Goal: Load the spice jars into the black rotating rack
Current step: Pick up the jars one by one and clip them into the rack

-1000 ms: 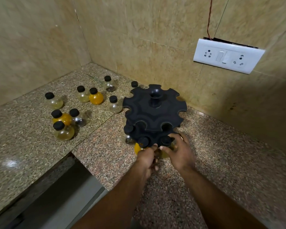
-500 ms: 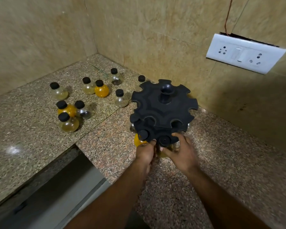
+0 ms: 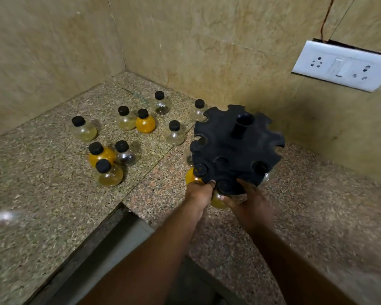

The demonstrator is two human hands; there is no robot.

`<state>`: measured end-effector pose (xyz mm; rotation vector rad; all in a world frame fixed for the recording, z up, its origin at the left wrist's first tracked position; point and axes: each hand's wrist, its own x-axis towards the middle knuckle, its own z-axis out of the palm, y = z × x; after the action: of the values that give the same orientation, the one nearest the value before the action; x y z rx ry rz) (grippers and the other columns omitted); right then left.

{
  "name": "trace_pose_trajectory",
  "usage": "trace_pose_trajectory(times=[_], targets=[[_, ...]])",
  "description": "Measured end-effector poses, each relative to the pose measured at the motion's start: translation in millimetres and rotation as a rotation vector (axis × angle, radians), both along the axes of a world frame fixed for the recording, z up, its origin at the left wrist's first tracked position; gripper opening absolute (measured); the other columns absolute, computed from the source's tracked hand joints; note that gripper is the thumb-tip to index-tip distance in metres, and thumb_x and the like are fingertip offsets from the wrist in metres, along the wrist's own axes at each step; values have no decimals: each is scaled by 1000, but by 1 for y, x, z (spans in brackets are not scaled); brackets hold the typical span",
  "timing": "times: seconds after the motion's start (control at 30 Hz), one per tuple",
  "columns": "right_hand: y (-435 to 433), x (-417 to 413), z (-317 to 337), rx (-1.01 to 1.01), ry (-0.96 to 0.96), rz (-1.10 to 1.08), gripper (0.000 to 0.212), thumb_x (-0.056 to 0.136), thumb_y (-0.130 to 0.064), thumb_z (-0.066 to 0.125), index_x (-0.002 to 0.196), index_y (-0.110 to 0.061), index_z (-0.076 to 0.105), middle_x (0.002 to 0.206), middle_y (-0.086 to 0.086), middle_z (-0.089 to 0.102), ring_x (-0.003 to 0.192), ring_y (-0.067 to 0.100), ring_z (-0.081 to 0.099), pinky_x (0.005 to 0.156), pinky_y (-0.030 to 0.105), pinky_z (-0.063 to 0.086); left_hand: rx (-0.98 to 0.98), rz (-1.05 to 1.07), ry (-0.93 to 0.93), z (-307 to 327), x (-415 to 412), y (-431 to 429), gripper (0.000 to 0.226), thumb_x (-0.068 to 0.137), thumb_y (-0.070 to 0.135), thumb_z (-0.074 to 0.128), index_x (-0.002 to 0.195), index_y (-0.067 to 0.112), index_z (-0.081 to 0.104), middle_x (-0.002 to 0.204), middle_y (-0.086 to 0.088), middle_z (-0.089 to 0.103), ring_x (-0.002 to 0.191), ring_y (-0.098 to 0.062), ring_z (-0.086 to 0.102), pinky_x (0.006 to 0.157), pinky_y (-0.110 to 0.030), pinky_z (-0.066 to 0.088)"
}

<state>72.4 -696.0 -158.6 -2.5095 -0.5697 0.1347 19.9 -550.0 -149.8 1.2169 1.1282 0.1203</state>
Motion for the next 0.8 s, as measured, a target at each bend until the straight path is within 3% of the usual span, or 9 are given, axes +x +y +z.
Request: trace_pose_trajectory(times=[0.13,0.27,0.4,0.47,0.57,0.67,0.73,0.8], targets=[[22,-20,0,-17,16,-64,81,75,-69,72,145,-33,50,146,-1,55,122,28,61,92,43,54,-17,-45,-14,1,-14,25,28,94,27,68,107,2,70,94,-12,71,90,-35,67,70,-30,45],[44,-36,0,9,9,-75,77,79,-59,74,146,-27,51,144,6,57,121,29,61,95,41,51,-16,-66,-14,2,-28,48,29,92,29,69,111,7,70,105,-14,73,101,-36,68,78,-38,54],[60,-47,-1,10,2,-72,77,81,-60,72,147,-31,46,145,6,52,117,29,63,88,43,55,-22,-108,-8,0,-38,67,20,93,32,65,88,12,69,89,-8,71,76,-23,64,63,-29,48],[64,-56,-2,3,0,-99,78,80,-63,71,147,-35,42,146,5,46,112,31,64,79,44,57,-36,-107,-19,1,-45,72,23,95,33,62,90,12,69,83,-5,67,70,-17,59,59,-26,43],[69,-71,-1,-11,-147,-166,73,80,-61,72,142,-30,48,139,10,46,117,35,57,82,46,55,-11,-102,-52,-3,-54,81,23,97,31,58,95,12,71,80,-4,65,72,-17,56,59,-26,42],[79,-85,3,22,-312,-154,59,85,-55,70,132,-22,58,129,14,53,116,36,53,85,48,52,19,-76,-77,-11,-65,88,24,98,24,57,76,17,64,63,0,53,56,-15,44,52,-25,34],[86,-96,0,48,-388,-80,49,86,-51,66,124,-20,62,120,12,56,109,34,55,83,48,52,34,-29,-81,-14,-76,91,20,98,22,58,82,14,67,62,1,52,49,-12,41,46,-20,30],[94,-107,-5,55,-389,38,45,85,-49,63,121,-21,62,116,10,58,103,31,56,80,47,52,88,61,-48,-15,-89,93,16,99,21,60,93,9,70,71,4,59,59,-9,50,47,-17,34]])
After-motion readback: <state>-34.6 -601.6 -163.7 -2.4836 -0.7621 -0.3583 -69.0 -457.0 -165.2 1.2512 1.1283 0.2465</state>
